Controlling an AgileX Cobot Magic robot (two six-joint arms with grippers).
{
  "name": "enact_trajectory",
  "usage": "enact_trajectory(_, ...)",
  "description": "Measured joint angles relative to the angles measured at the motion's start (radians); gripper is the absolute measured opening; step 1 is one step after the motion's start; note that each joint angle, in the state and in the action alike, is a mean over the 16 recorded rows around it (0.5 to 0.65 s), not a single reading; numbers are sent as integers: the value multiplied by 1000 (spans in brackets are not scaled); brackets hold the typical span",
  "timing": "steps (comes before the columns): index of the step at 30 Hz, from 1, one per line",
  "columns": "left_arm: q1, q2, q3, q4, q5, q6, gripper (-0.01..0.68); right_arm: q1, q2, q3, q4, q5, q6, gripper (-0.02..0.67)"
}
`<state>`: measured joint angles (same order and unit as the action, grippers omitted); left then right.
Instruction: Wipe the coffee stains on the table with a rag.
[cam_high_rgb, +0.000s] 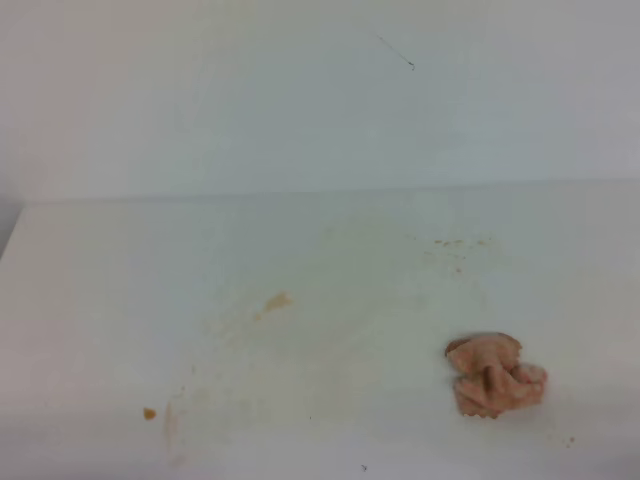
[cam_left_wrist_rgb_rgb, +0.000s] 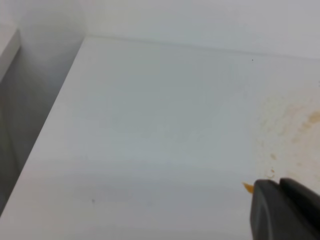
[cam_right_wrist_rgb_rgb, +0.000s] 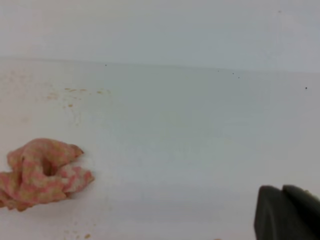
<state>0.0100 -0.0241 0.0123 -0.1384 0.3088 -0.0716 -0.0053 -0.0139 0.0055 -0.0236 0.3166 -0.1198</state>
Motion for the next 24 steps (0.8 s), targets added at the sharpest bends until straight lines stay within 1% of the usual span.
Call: enact_trajectory(24,0,3,0,0,-2,0,-1,0,2,0,0,0,0,-1)
